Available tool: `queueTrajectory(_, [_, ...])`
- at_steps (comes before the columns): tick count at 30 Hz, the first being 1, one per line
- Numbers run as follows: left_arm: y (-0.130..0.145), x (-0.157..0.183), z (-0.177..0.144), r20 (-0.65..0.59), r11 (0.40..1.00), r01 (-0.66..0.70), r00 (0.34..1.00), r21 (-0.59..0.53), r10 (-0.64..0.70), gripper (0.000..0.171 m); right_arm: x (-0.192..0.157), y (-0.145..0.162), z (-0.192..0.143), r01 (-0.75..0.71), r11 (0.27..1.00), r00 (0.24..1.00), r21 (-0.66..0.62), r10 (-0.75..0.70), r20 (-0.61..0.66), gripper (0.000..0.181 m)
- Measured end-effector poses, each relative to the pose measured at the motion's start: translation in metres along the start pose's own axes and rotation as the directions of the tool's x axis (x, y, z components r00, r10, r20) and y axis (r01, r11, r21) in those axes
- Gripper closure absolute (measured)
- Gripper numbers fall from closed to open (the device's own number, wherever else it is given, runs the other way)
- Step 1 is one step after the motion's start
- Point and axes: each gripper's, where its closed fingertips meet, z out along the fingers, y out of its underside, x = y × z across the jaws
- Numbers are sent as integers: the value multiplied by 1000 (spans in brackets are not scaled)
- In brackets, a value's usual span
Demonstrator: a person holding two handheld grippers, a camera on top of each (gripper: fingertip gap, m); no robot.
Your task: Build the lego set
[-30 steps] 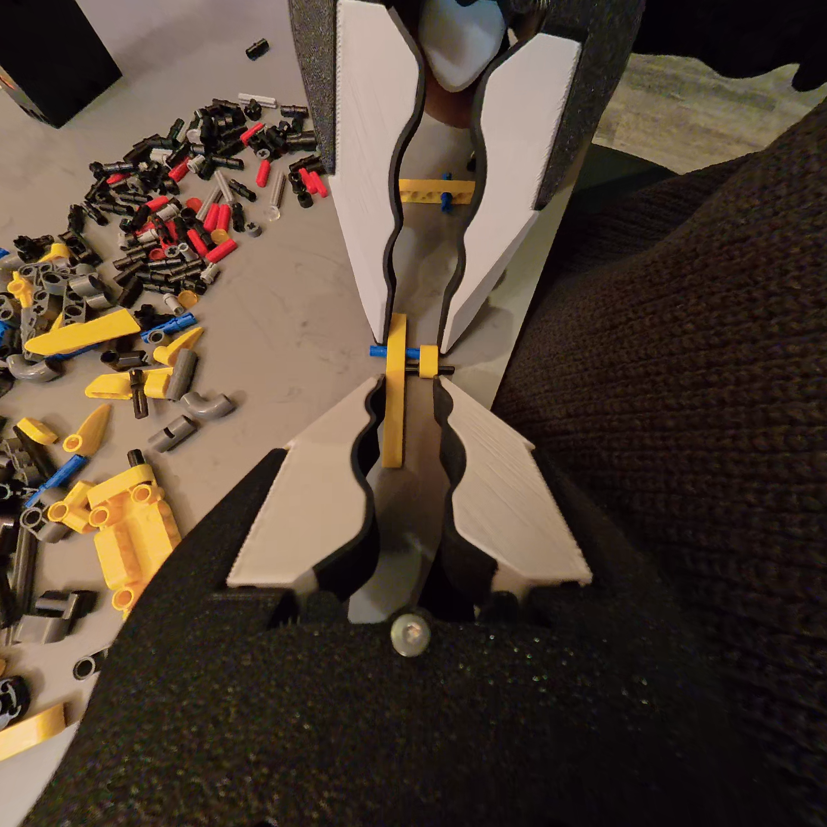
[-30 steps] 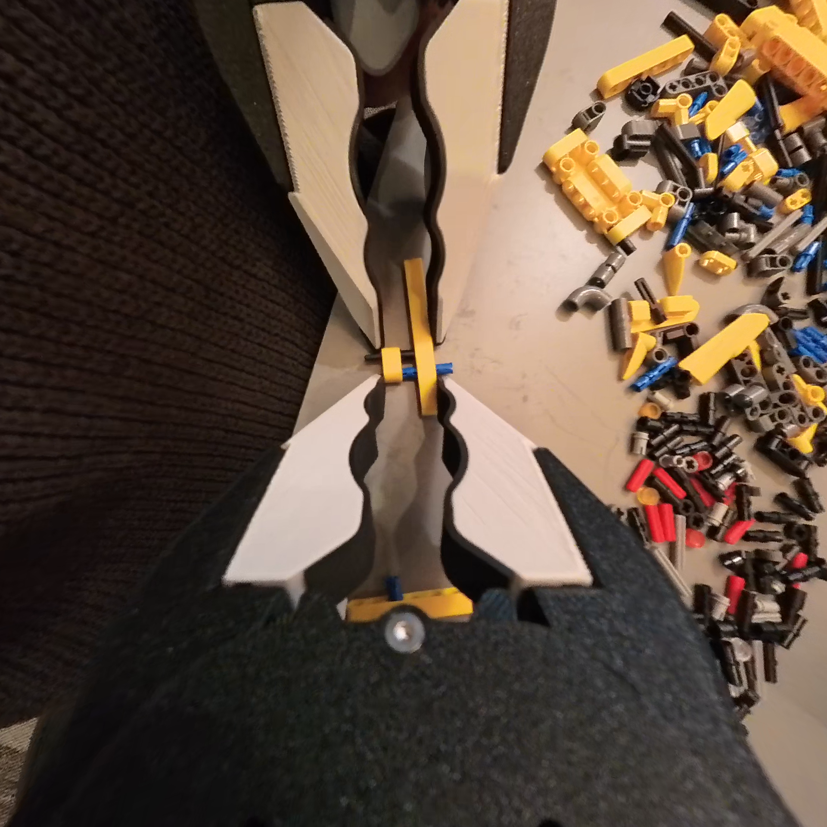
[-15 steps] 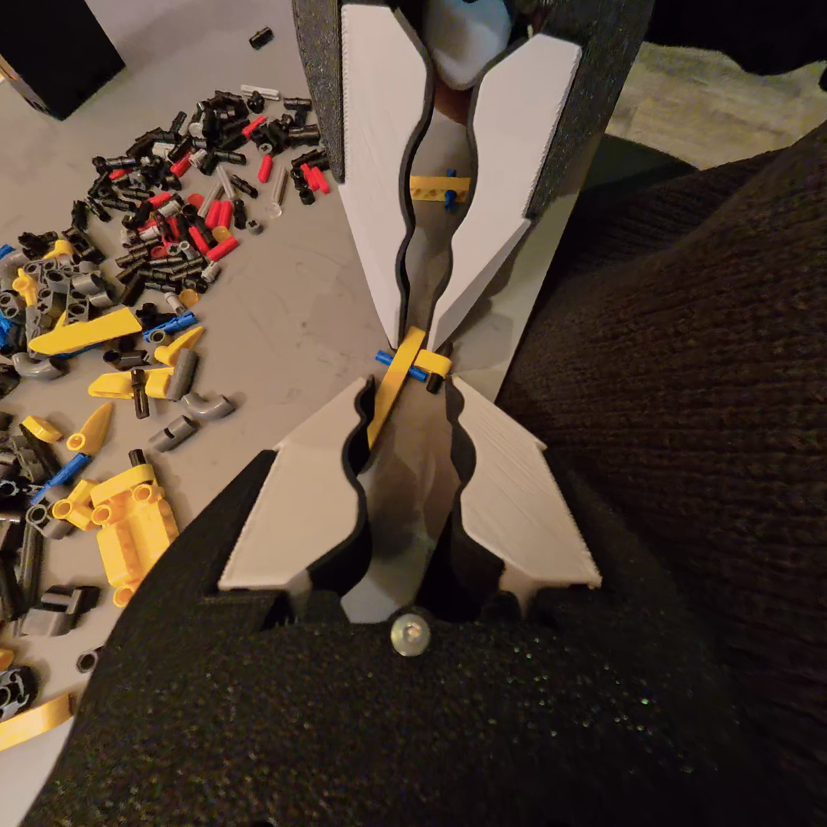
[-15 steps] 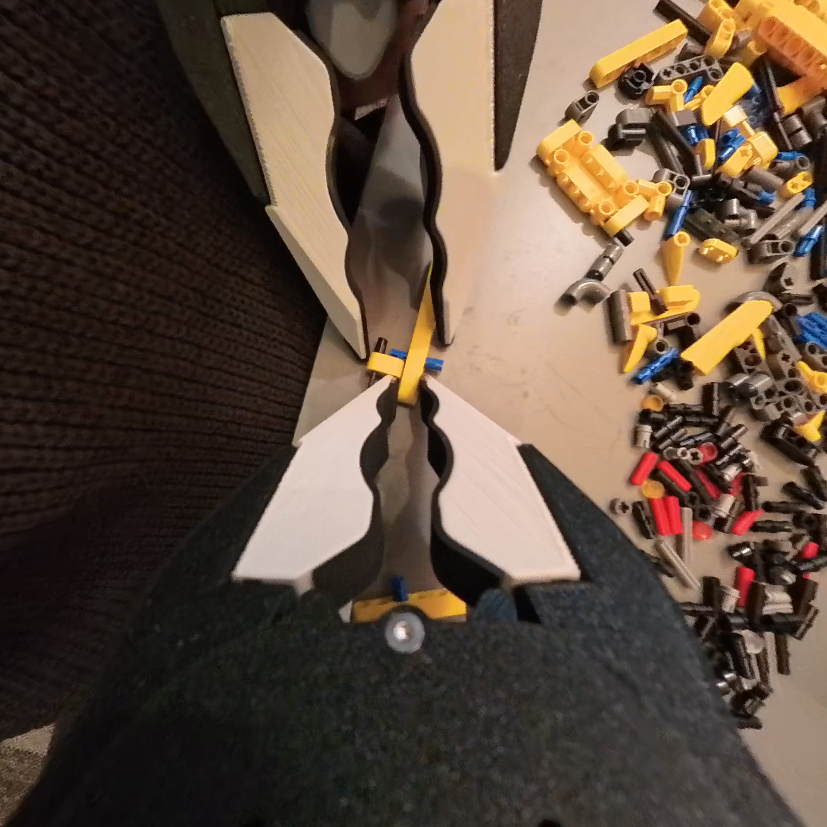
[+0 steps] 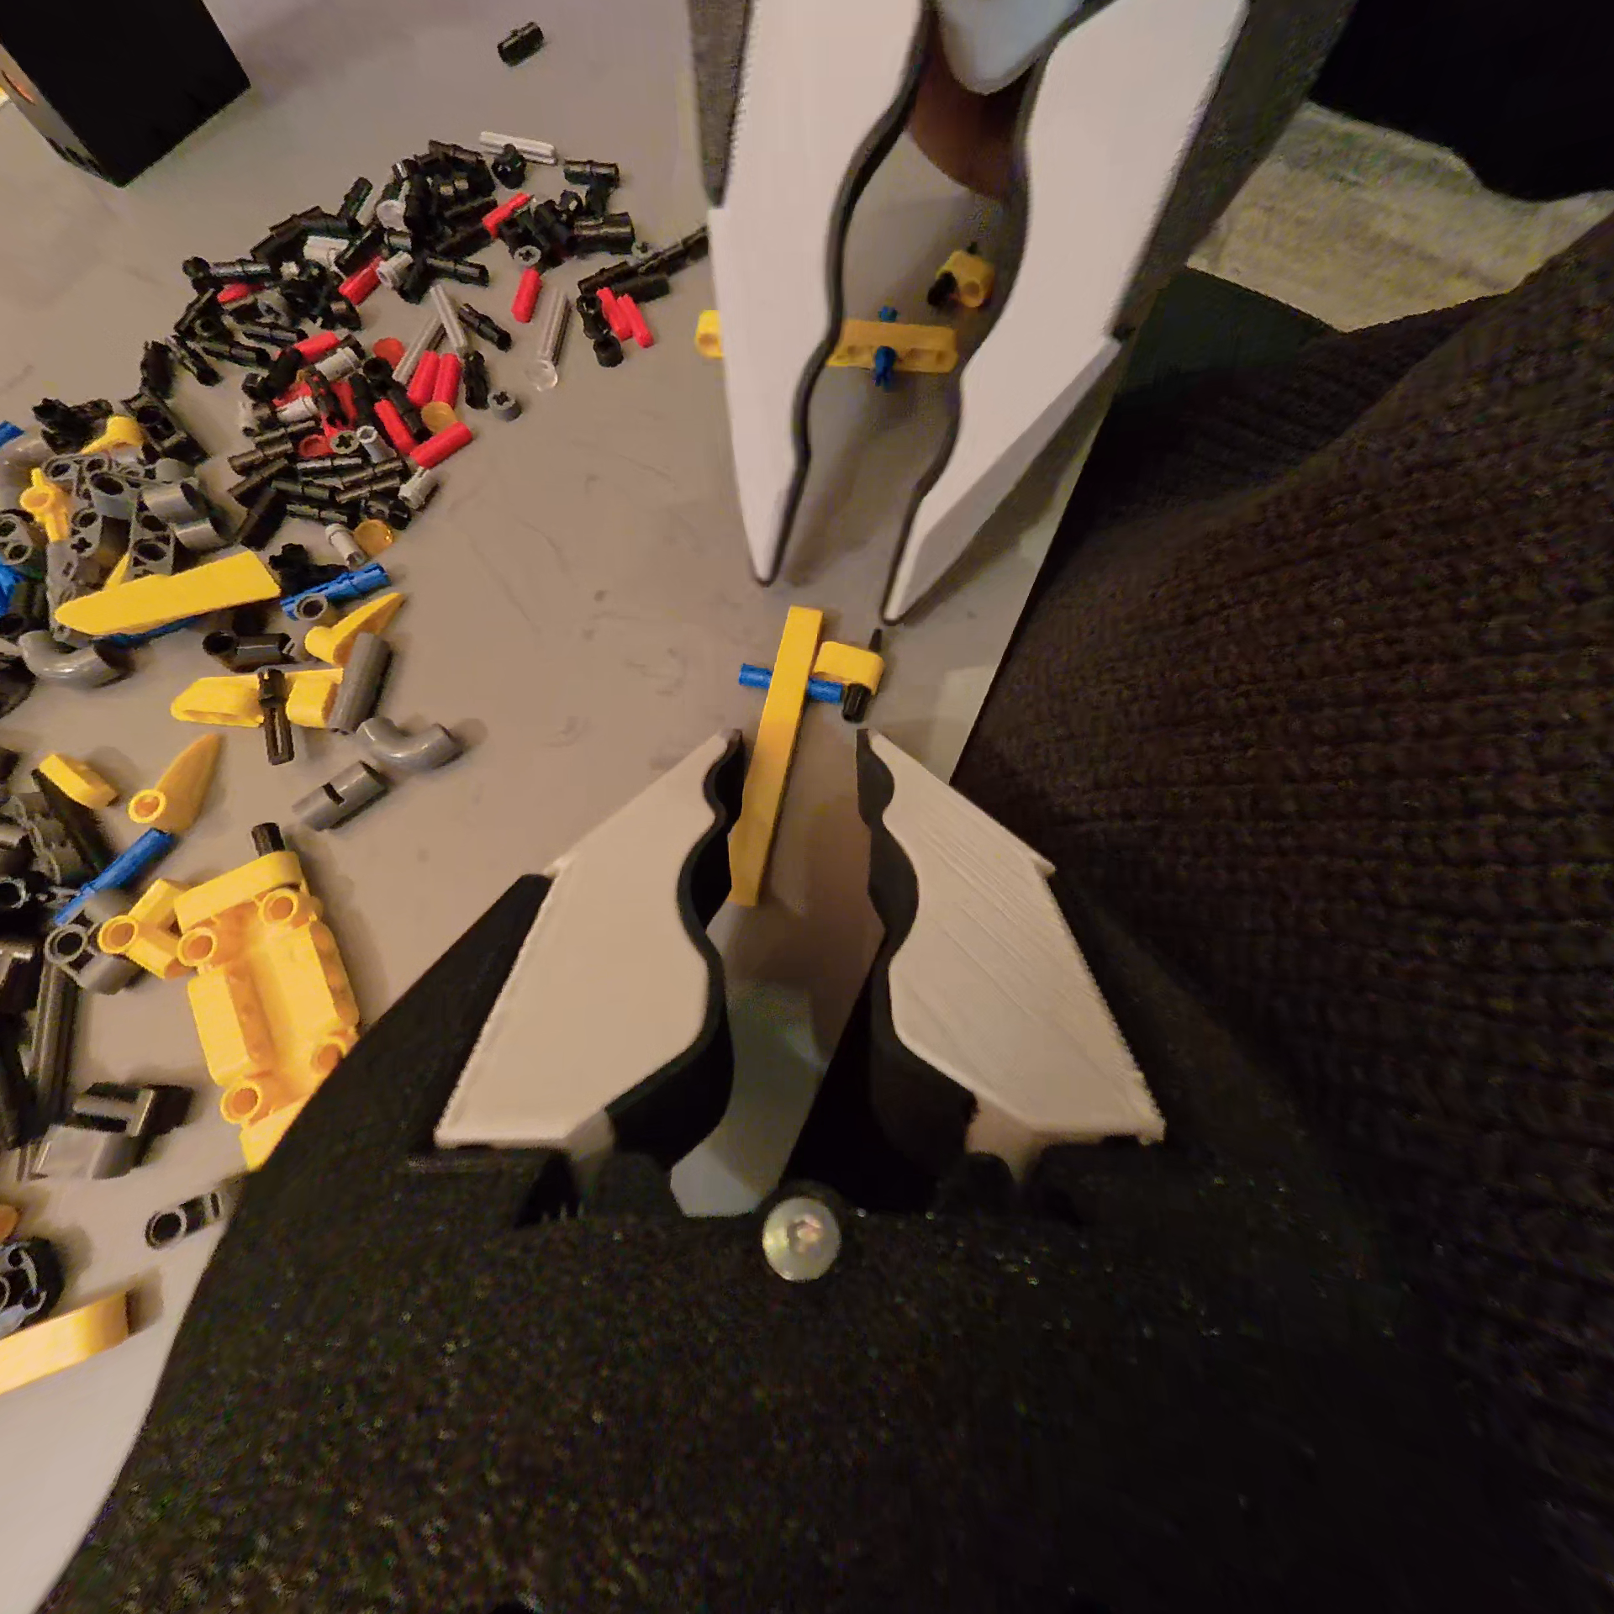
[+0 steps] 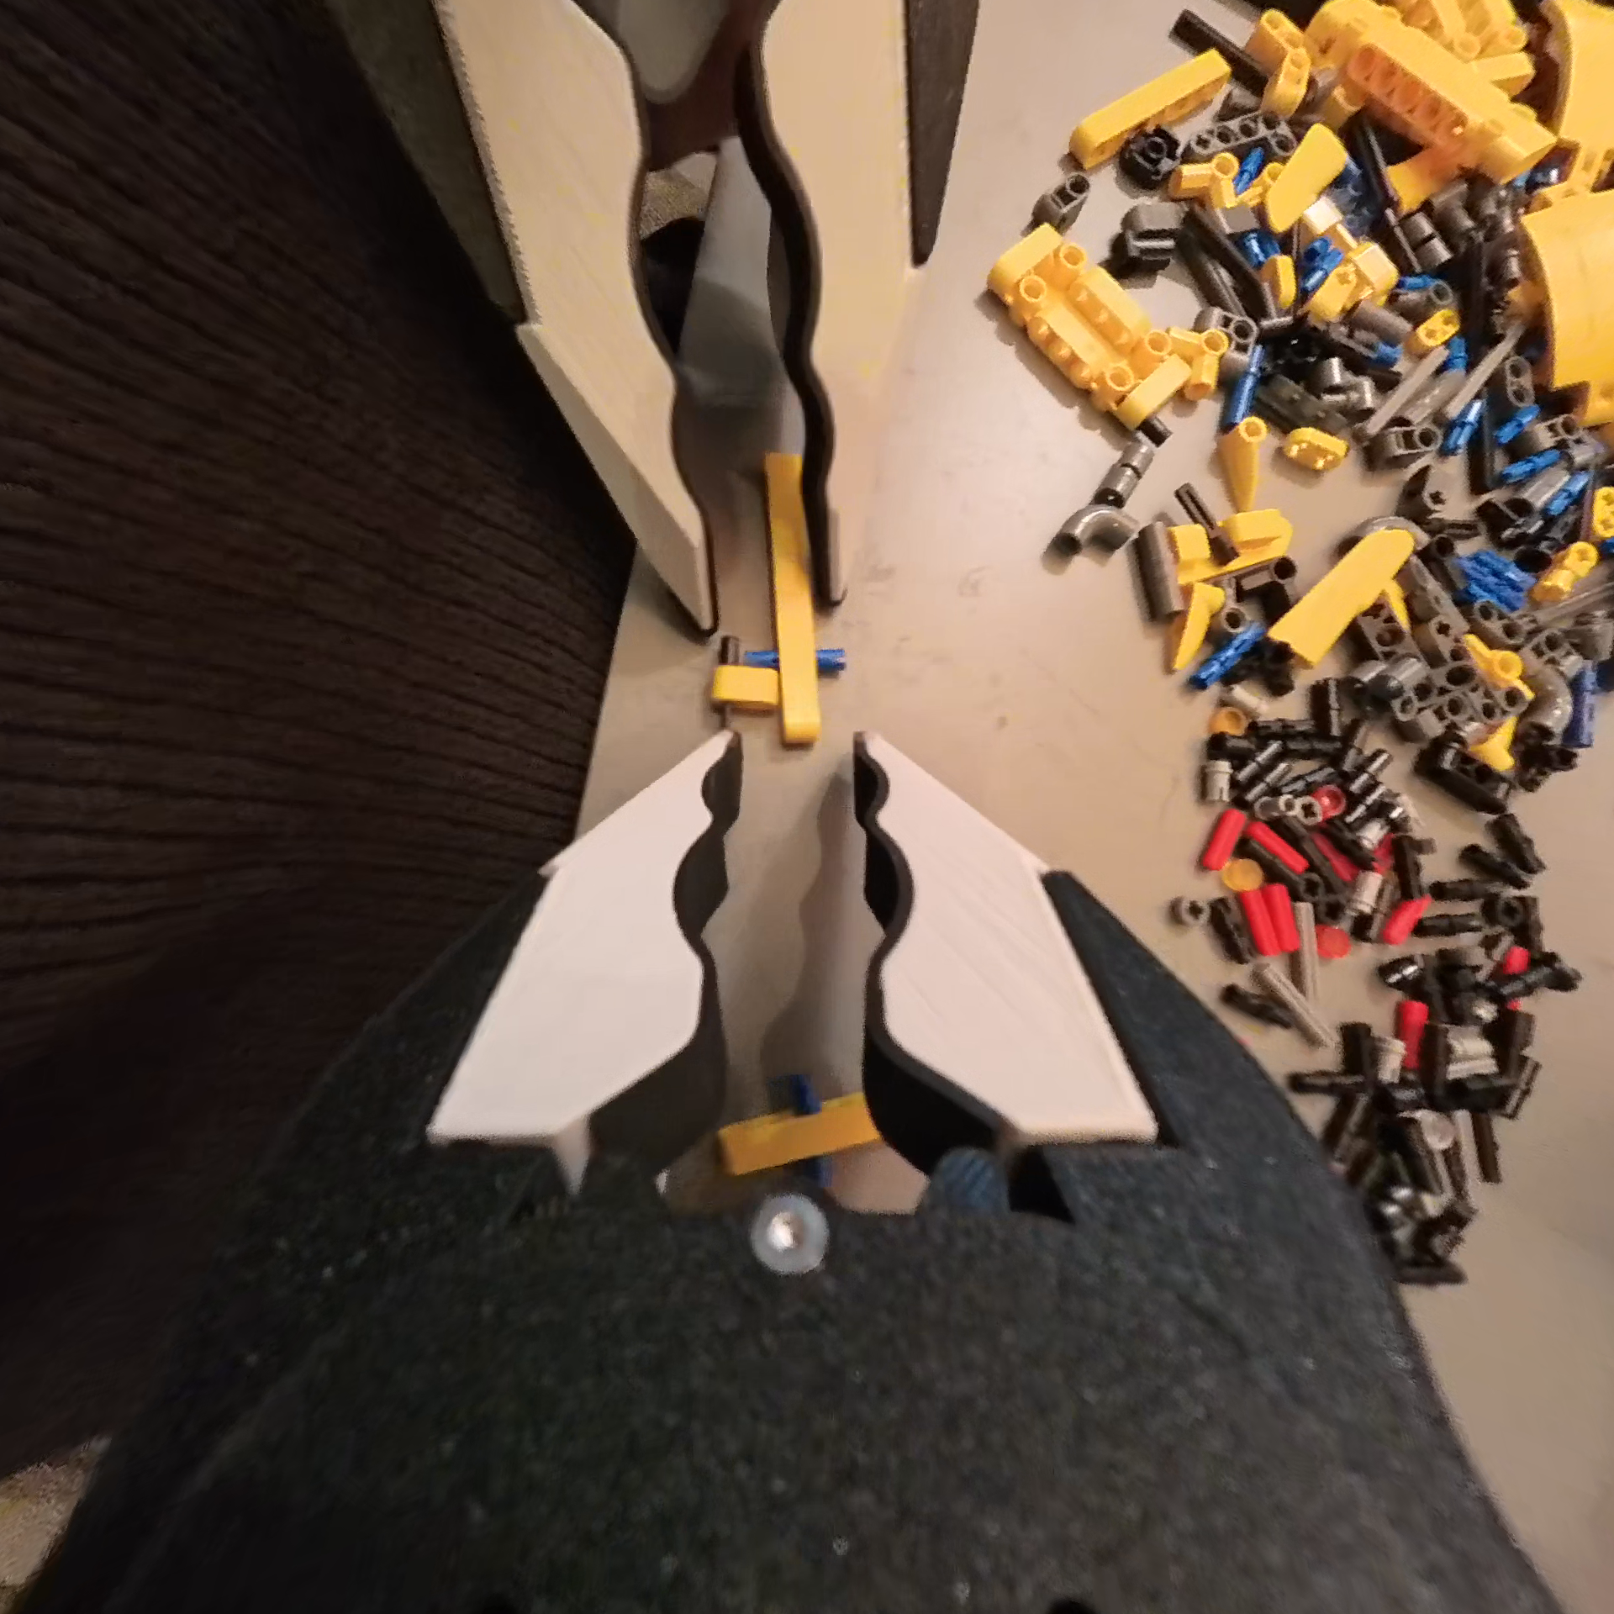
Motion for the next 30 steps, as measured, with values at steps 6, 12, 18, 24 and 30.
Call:
queueTrajectory(6, [6,-5,-7,42,999,32,999,3,-32,151,-22,1,3,-65,998,998,9,65,18,160])
queueTrajectory(12, [3,-11,-4,57,998,68,996,9,-69,164,-16,-3,8,-164,985,985,44,166,-51,177])
queueTrajectory(18, [-2,-22,-2,23,974,226,974,36,-227,164,-1,-4,11,-309,949,944,62,314,-105,179])
queueTrajectory(24, [-4,-33,-5,-24,913,404,915,64,-403,164,18,1,6,-386,918,884,88,396,-248,180])
queueTrajectory(30, [-4,-39,-2,21,905,421,906,58,-423,164,21,-2,6,-465,868,841,173,494,-220,180])
